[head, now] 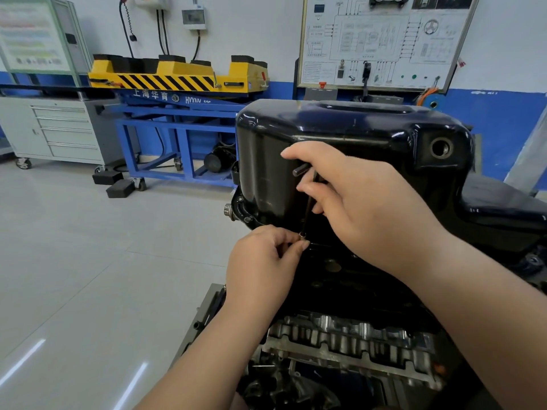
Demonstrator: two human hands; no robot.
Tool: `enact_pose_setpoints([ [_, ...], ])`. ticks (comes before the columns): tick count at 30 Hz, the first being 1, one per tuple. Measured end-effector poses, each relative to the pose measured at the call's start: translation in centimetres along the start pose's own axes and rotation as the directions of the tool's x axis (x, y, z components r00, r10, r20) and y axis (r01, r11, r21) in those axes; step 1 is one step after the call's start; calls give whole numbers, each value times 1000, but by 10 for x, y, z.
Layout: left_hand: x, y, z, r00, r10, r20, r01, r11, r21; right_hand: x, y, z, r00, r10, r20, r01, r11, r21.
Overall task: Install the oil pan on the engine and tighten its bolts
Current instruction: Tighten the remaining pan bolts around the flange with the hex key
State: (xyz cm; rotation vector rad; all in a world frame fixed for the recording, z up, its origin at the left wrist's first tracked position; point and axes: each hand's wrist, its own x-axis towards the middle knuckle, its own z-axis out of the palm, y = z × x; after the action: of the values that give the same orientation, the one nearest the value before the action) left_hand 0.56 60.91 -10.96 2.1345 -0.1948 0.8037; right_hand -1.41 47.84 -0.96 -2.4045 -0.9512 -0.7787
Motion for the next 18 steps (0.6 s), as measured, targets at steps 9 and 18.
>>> enact_pose_setpoints([
  [9,0,-1,1,1000,-16,6,16,1000,-19,5,10,-1,979,203,3,-190,910,369],
  [18,3,-1,-5,998,-45,39,51,985,-164,0,4,17,944,286,-163,-173,852,493],
])
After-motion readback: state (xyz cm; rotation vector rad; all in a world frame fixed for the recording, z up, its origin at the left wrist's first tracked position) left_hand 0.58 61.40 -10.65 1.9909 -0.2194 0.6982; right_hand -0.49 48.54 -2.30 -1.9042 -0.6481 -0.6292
